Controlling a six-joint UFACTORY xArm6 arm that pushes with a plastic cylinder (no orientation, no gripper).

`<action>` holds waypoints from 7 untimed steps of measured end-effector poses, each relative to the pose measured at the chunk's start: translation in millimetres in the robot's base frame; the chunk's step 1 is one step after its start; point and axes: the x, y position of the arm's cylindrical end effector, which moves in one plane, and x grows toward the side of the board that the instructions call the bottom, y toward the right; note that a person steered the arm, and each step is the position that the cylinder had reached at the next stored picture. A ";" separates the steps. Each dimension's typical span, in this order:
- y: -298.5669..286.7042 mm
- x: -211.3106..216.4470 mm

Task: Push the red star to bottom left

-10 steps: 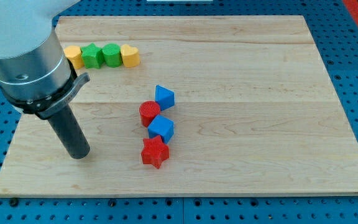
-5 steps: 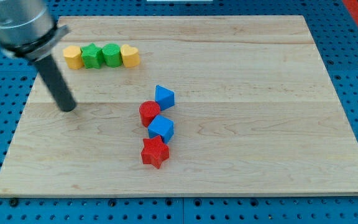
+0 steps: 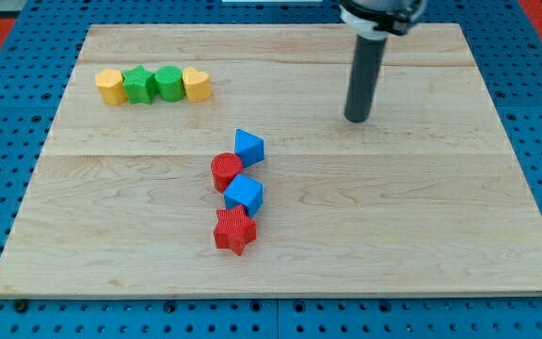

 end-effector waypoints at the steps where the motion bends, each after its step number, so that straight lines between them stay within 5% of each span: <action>1: -0.6 45.8; 5: -99.2 171.6; 7: -208.4 145.2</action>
